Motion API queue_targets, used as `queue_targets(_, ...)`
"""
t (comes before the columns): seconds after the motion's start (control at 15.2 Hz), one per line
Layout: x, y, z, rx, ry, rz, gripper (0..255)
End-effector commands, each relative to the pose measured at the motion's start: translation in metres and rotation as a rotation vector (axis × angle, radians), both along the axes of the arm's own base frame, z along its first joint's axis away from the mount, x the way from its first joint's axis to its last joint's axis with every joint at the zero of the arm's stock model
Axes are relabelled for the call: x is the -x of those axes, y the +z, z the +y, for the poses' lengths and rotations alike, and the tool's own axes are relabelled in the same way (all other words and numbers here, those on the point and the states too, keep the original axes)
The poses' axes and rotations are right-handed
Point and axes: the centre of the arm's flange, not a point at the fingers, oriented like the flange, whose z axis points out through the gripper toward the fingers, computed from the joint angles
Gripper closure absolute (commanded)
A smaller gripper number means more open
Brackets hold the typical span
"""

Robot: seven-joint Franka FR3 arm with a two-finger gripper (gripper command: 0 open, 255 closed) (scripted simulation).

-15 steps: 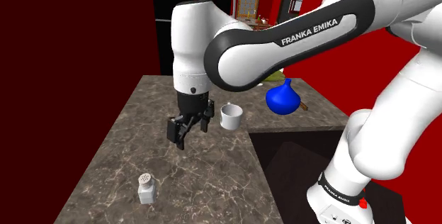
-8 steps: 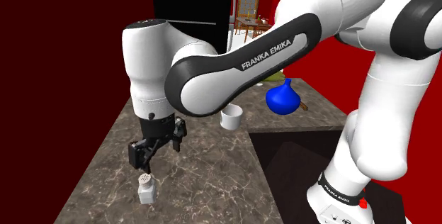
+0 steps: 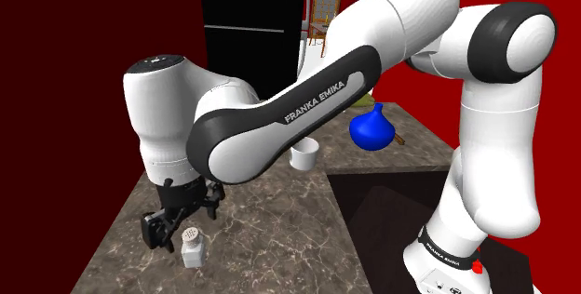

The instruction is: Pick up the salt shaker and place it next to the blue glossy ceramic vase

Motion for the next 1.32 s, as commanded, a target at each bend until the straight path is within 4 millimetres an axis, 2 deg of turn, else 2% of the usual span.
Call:
queue_targets(0.0,0.0,-0.0118,0.0007,0.0,0.0,-0.001,0)
queue_targets(0.13,0.0,-0.0202,0.0007,0.0,0.0,-0.001,0)
queue_targets(0.66,0.0001,-0.0201,0.0007,0.0,0.0,-0.001,0)
queue_targets(0.73,0.0001,-0.0201,0.0007,0.0,0.0,-0.001,255)
queue_targets(1.25,0.0001,-0.0202,0.0008,0.0,0.0,-0.001,255)
